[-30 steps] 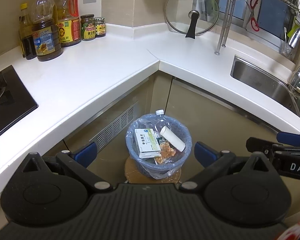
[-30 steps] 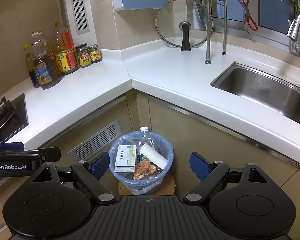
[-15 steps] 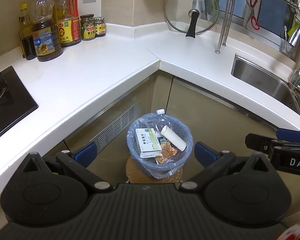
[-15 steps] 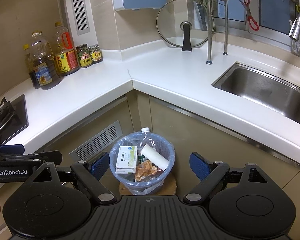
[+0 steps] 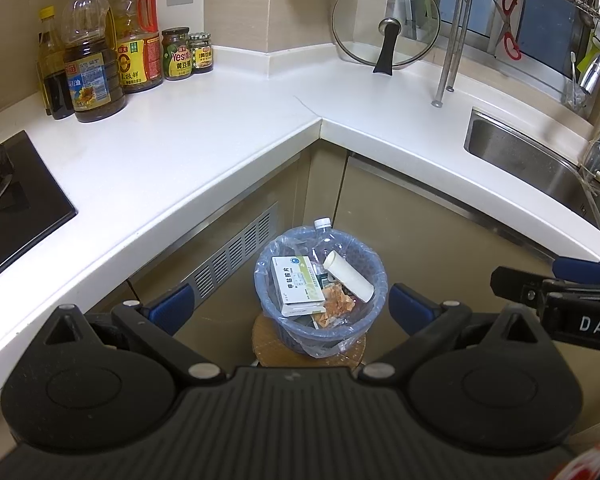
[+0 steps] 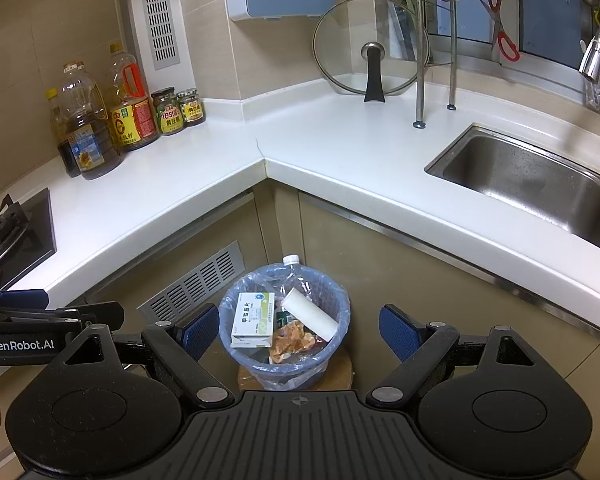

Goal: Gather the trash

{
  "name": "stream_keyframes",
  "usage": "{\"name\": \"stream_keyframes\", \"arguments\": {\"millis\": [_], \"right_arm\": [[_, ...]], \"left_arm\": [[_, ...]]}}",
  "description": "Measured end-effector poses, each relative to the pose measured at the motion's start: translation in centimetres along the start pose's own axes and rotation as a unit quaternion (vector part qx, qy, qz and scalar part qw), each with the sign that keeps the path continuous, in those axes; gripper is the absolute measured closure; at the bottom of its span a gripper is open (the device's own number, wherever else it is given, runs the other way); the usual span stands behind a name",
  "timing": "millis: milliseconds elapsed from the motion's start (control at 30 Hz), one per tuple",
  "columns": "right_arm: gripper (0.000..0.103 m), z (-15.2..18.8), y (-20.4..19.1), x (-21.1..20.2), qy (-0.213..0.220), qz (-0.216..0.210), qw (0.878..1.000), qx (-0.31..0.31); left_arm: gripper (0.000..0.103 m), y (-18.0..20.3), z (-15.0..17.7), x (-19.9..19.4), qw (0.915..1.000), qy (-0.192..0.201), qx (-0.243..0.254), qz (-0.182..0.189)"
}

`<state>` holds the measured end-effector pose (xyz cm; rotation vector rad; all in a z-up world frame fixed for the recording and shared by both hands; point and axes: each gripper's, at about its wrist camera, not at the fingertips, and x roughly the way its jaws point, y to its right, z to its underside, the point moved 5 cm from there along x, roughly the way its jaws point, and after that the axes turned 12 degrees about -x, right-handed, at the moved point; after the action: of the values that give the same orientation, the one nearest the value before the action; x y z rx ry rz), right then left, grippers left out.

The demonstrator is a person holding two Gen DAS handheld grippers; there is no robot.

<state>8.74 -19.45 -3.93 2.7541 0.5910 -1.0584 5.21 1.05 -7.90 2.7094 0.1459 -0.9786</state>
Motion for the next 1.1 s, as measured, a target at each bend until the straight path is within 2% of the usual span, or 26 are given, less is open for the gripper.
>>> {"name": "stream_keyframes", "arguments": {"millis": [1100], "right_arm": [[0.016, -0.22, 0.28, 0.27, 0.001, 0.001, 1.0, 0.0]], "left_arm": [[0.001, 0.2, 0.06, 0.15, 1.0, 0.0, 0.001, -0.001]]}}
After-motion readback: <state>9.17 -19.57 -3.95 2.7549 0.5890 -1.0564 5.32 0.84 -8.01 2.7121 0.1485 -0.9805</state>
